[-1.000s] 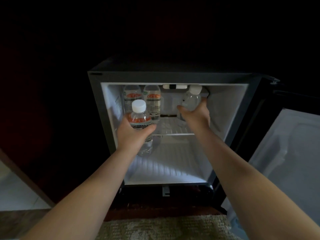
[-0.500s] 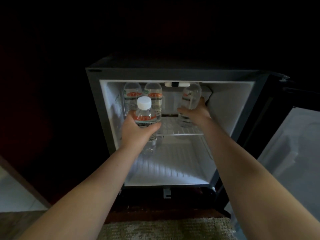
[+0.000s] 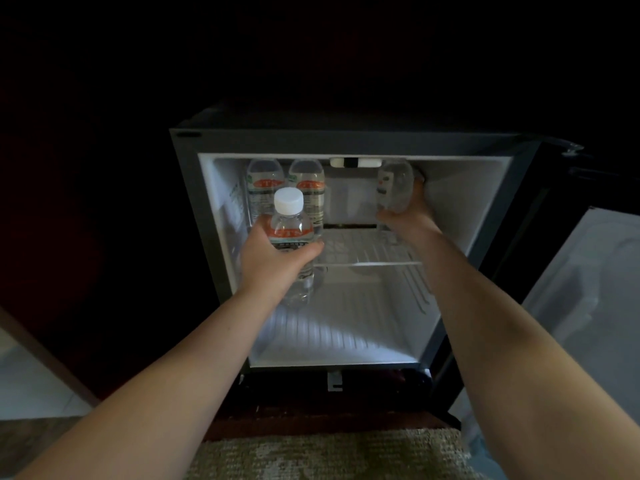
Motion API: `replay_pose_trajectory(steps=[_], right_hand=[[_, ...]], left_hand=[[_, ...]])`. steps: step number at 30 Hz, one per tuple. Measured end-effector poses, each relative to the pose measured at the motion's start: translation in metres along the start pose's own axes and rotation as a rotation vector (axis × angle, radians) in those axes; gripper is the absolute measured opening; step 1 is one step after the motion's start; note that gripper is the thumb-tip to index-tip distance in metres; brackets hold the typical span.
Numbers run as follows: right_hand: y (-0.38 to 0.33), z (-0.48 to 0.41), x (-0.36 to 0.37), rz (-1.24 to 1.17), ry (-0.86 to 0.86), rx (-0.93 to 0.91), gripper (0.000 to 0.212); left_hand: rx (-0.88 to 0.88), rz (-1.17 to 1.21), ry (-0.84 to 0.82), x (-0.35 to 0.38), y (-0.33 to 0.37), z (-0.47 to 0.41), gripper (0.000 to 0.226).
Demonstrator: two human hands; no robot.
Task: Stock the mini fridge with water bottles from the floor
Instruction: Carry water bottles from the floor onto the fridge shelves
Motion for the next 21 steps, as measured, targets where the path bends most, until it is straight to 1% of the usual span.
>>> replay_pose_trajectory(steps=[3,4,6,8,14,16,18,20,21], right_hand=[[0.014,0.000,-0.008,-0.087,0.031,0.084,0.054],[0.018,0.000,-0.011,-0.098,0.045,0.096,0.055],[0.019,-0.002,-0.013,-0.088,0.054,0.075,0.066],[0.019,-0.003,-0.010,-0.058,0.055,0.067,0.068],[0.030,0.007,-0.008,-0.077,0.149,0.149,0.062],[0.034,0.016,-0.004,-0.047,0.167,0.197,0.060],[0.036,0.034,0.001,0.015,0.260,0.233,0.057],[0.027,0.061,0.004,0.057,0.414,0.153,0.056],[0.020,0.075,0.005,0.063,0.460,0.095,0.053]], left_hand=[[-0.001,0.009,-0.001,0.000,0.000,0.002,0.062],[0.002,0.007,0.000,0.001,0.000,0.002,0.060],[0.005,0.000,0.003,0.002,0.001,0.002,0.055],[0.009,-0.007,0.006,0.004,0.003,0.003,0.050],[0.000,0.002,0.010,0.007,0.002,0.005,0.054],[0.003,-0.006,0.008,0.008,0.003,0.006,0.054],[0.004,-0.024,0.013,0.008,0.005,0.008,0.055],[-0.005,-0.040,0.013,0.009,0.008,0.010,0.057],[-0.015,-0.046,0.009,0.009,0.008,0.012,0.058]])
Point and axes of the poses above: each hand's wrist, its own z-axis away from the middle knuckle, its own x-axis out of the palm, y = z × x, the point moved 6 cm from there along -z, towards the middle knuckle, and after that the axes turned 13 degrees about z, right-handed, at the moved point
